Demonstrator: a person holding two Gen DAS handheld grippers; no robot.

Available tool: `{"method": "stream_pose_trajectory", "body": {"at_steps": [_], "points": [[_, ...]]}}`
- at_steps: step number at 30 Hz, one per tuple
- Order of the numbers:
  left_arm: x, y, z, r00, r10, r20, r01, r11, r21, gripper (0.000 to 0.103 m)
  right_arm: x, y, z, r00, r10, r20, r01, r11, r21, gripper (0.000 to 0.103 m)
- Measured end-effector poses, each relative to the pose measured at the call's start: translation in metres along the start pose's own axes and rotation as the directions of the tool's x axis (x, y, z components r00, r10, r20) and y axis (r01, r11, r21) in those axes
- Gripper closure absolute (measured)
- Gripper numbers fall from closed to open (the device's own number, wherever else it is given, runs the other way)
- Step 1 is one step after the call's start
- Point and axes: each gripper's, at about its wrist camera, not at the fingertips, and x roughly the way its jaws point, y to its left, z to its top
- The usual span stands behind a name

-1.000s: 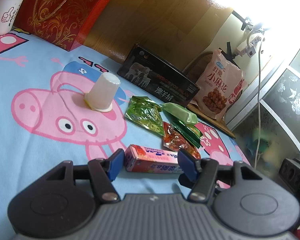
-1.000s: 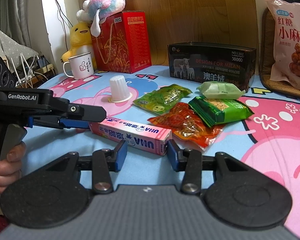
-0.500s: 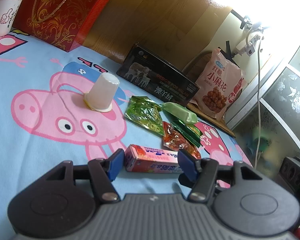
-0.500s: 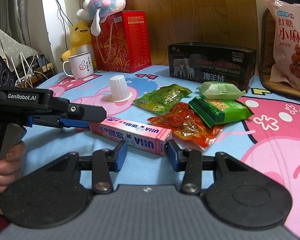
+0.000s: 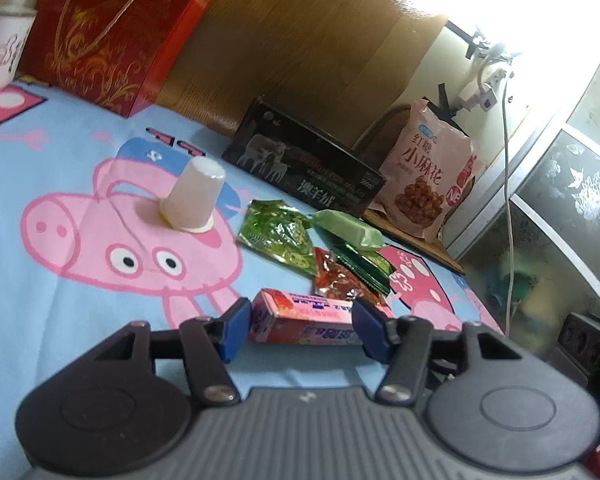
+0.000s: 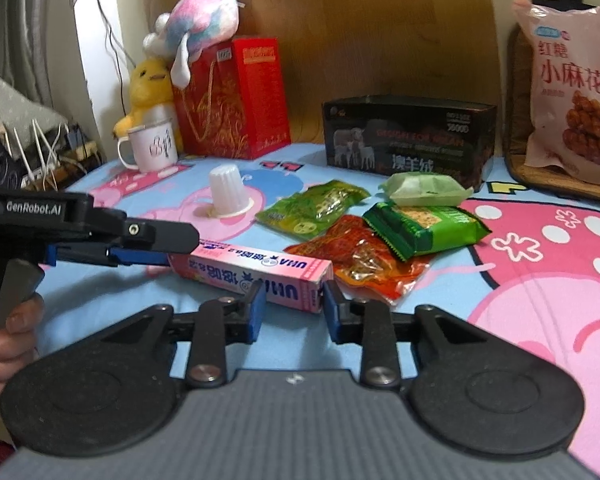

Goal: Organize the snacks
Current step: 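Carry the pink gum box into the black tin box and open the left gripper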

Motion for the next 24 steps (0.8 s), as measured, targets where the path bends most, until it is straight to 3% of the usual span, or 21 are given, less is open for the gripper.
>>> {"method": "stream_pose_trajectory", "body": {"at_steps": [6, 12, 16, 24], "points": [[-0.001, -0.01, 0.014, 1.0, -0.024, 0.004, 0.024, 1.0, -0.01, 0.048, -0.011, -0.004, 0.009, 0.999, -0.012, 0.049, 0.012, 1.0, 0.007, 0.069], [0.019, -0.041, 0.071, 0.999, -0.018, 0.049, 0.014, 0.996, 0.09, 0.048, -0.009, -0.016, 0.047, 0.989, -0.043, 0.141, 0.045, 0.999, -0.014, 0.069], [0.048, -0.061, 0.117, 0.996, -0.008, 0.087, -0.007, 0.987, 0.161, 0.048, 0.006, -0.037, 0.083, 0.976, -0.07, 0.207, 0.073, 0.997, -0.006, 0.069], [0.14, -0.059, 0.185, 0.997, 0.059, 0.038, -0.065, 0.984, 0.165, 0.047, 0.064, -0.093, 0.133, 0.969, -0.136, 0.204, 0.125, 0.99, 0.068, 0.069]]}}
